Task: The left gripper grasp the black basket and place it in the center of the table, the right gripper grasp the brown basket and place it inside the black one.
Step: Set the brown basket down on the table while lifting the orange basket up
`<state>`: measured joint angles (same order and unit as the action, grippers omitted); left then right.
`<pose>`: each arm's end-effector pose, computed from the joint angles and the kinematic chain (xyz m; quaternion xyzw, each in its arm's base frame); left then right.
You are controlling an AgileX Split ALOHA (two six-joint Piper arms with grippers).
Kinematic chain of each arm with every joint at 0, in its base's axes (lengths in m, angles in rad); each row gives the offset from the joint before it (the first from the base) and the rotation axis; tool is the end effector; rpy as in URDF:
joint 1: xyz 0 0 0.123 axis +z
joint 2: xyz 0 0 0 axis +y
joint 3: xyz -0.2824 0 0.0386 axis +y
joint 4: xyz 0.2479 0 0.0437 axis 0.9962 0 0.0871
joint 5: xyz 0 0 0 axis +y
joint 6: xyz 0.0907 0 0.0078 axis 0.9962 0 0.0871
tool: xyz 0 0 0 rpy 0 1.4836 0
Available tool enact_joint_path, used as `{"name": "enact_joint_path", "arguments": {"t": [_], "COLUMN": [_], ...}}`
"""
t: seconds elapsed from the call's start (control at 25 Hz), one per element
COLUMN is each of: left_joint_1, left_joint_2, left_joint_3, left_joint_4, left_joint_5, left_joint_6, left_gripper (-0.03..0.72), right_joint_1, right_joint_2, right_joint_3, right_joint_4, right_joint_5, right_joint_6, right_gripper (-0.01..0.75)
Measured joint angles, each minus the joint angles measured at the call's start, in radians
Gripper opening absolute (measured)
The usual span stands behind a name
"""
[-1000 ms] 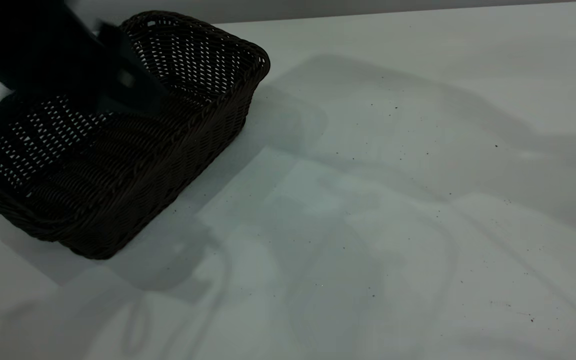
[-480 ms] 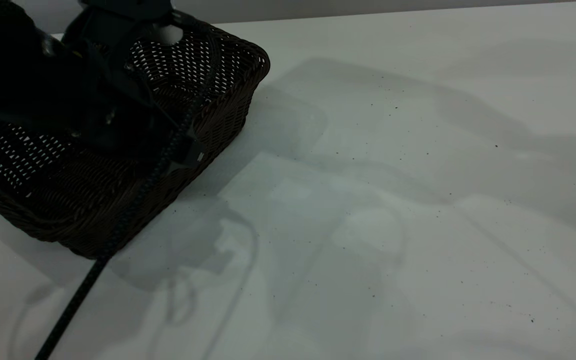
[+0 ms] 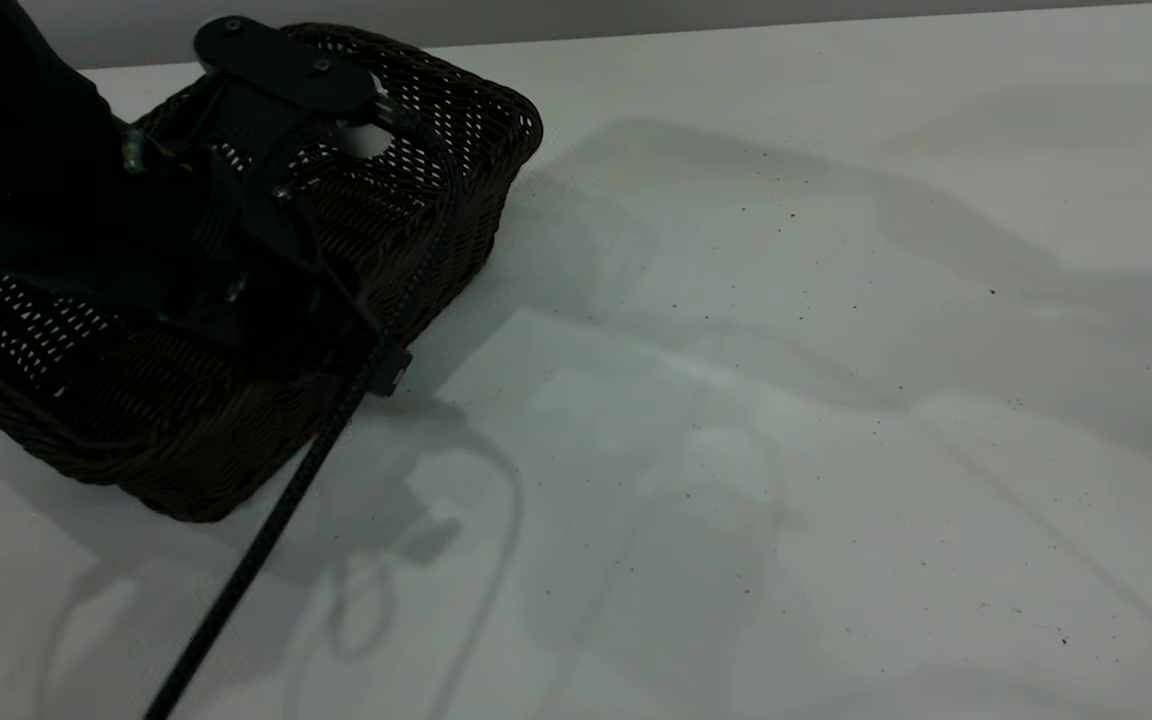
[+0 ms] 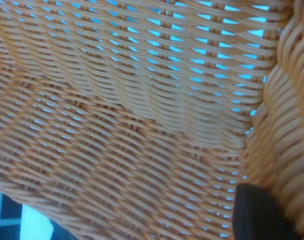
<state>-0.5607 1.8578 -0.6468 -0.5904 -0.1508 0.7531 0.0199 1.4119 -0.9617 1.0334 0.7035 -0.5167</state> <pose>0.2532 -0.1501 0.0900 0.3305 0.8998 -0.0157 0.2845 0.2887 0.0564 0.2866 0.0517 0.8874 0.3377 0.3094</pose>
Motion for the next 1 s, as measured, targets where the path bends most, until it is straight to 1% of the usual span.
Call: {"name": "enact_joint_path", "arguments": {"t": [0.16,0.28,0.44,0.6,0.68,0.84,1.0], "left_joint_1": [0.000,-0.001,-0.001,-0.040,-0.074,-0.133,-0.138], "left_joint_2": [-0.002,-0.019,-0.058,-0.107,-0.126,-0.124,-0.124], "left_joint_3": [0.000,0.000,0.000,0.003,0.003,0.003,0.003], "left_joint_4": [0.063,0.103,0.126,0.125,0.125,0.126,0.128], "left_joint_5": [0.069,0.168,0.325,0.445,0.462,0.453,0.440], "left_joint_6": [0.080,0.157,0.287,0.412,0.476,0.604,0.648], "left_gripper": [0.111,0.111,0.111,0.111,0.111,0.111,0.109], "right_joint_1": [0.000,0.000,0.000,0.000,0.000,0.000,0.000], "right_joint_2": [0.000,0.000,0.000,0.000,0.000,0.000,0.000], "right_joint_3": [-0.056,-0.112,-0.163,-0.164,-0.164,-0.163,-0.163], "right_joint_4": [-0.052,-0.103,-0.114,-0.121,-0.121,-0.120,-0.120], "right_joint_5": [0.068,0.102,0.090,0.083,0.083,0.083,0.083], "right_joint_6": [-0.011,0.002,0.030,0.030,0.030,0.030,0.030], "right_gripper": [0.108,0.108,0.108,0.108,0.108,0.108,0.108]}}
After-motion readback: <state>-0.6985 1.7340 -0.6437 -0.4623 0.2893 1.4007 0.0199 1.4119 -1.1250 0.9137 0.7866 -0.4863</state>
